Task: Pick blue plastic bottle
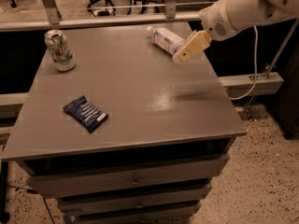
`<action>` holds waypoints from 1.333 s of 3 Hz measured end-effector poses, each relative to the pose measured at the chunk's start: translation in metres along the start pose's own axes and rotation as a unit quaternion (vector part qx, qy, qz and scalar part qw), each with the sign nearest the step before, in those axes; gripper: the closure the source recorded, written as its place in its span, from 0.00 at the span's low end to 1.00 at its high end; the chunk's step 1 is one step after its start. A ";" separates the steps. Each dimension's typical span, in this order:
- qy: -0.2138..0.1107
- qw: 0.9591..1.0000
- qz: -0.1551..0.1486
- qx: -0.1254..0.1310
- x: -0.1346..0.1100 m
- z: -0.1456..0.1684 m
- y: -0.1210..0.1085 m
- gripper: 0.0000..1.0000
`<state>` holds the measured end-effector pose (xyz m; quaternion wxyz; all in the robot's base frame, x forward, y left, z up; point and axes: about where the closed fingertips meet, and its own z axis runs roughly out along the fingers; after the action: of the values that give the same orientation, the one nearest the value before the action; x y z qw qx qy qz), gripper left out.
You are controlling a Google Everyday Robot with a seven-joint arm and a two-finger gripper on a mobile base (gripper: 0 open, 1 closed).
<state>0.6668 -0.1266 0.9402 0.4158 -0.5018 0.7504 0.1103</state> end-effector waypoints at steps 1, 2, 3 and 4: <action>-0.034 0.999 0.031 0.000 -0.013 0.055 -0.031 0.00; -0.038 0.997 0.067 0.003 -0.007 0.101 -0.061 0.00; -0.032 0.995 0.090 0.018 0.009 0.122 -0.083 0.00; -0.022 0.994 0.102 0.027 0.024 0.133 -0.096 0.00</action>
Offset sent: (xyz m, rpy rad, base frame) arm 0.1623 0.0357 -0.0681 0.1819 0.0742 -0.1418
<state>0.8124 -0.1103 0.8624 0.4323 -0.4082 0.7913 0.1427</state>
